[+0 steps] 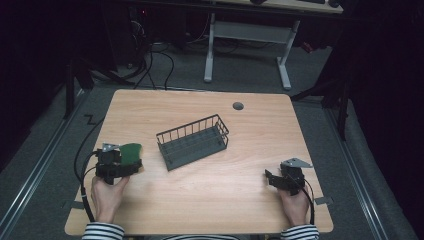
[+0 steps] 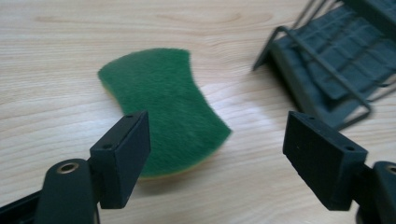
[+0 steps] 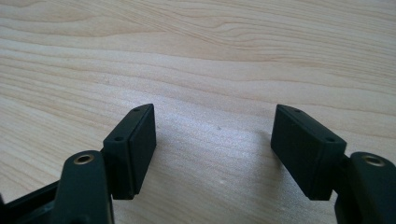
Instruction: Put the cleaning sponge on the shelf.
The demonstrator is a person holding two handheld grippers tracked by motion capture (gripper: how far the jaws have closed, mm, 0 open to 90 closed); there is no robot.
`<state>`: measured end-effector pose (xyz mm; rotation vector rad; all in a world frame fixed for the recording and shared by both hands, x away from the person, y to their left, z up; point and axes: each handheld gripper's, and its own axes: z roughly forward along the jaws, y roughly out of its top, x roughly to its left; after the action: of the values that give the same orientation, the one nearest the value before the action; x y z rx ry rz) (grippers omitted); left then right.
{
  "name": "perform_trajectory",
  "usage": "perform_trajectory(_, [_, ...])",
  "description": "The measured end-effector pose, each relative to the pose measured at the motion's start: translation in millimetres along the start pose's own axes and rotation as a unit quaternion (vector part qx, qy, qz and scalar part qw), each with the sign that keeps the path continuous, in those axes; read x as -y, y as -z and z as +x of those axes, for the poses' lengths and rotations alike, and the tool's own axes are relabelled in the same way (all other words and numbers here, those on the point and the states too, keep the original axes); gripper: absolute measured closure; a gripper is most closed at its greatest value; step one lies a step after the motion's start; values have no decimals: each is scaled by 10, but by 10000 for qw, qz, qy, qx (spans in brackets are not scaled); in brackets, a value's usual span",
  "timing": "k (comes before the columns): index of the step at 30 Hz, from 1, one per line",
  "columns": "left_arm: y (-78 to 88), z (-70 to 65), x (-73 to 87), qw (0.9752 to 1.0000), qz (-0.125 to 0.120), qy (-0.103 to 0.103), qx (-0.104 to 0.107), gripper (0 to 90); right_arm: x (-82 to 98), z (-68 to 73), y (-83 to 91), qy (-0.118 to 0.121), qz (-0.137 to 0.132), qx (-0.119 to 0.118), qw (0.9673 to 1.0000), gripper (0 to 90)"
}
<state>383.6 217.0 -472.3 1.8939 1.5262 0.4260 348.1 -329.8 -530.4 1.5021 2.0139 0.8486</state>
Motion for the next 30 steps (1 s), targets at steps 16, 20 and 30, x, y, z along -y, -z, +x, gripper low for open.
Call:
perform_trajectory(16, [-447, 194, -239, 9947, 721, 469, -557, 150, 0, 1, 0, -2, 2, 0, 10000, 311])
perform_trajectory(20, [-512, 218, -249, 9940, 745, 587, -542, 150, 0, 1, 0, 0, 1, 2, 10000, 311])
perform_trajectory(30, [-700, 199, -237, 9907, 988, 662, -667, 150, 1, 2, 0, -4, 2, 6, 10000, 311])
